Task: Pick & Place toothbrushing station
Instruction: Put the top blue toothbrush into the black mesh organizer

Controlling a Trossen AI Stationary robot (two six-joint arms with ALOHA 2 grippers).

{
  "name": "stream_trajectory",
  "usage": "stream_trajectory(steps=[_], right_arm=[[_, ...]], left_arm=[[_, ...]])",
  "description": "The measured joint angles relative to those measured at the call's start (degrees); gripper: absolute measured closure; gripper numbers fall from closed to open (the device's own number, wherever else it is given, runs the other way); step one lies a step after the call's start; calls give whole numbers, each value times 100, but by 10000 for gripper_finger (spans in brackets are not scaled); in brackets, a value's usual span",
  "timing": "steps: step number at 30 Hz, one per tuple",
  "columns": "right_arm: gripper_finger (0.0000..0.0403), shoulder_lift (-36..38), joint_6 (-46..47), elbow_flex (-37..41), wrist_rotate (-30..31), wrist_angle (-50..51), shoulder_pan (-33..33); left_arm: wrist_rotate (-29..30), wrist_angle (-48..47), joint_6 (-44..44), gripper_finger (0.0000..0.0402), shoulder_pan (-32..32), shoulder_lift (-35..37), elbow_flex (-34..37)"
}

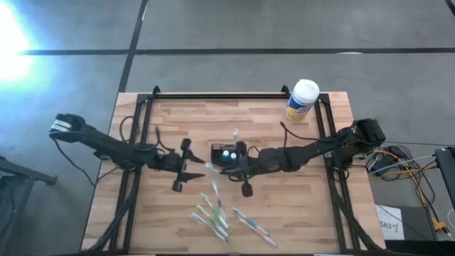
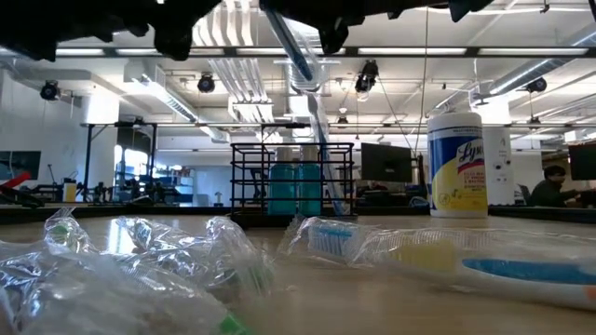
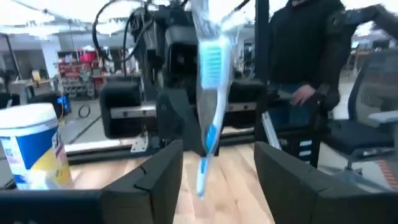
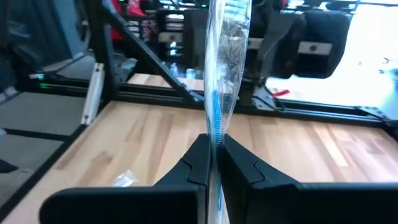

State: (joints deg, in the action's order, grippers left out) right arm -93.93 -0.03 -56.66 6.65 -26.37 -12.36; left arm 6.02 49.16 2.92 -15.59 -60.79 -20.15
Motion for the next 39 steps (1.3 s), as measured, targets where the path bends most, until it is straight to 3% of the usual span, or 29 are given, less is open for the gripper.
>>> stream_trajectory(steps=[14,20,27,33,39], right_arm=[[390,2,-37,-2,401,-79,0],[390,4,-41,-7,394,-120,-2],[390,4,-57,-7,359,-144,-11],[373,37,211,-21,359,-122,-13],[333,297,649,-17,425,384,-3]], left_arm=[[4,92,230,205,3,-1187,-1035],[15,379,174,243,7,-1333,-1059],[59,383,213,376,12,-1328,-1059],[55,205,364,382,11,-1113,-1059],[11,-772,267,382,-2,-190,-1093]])
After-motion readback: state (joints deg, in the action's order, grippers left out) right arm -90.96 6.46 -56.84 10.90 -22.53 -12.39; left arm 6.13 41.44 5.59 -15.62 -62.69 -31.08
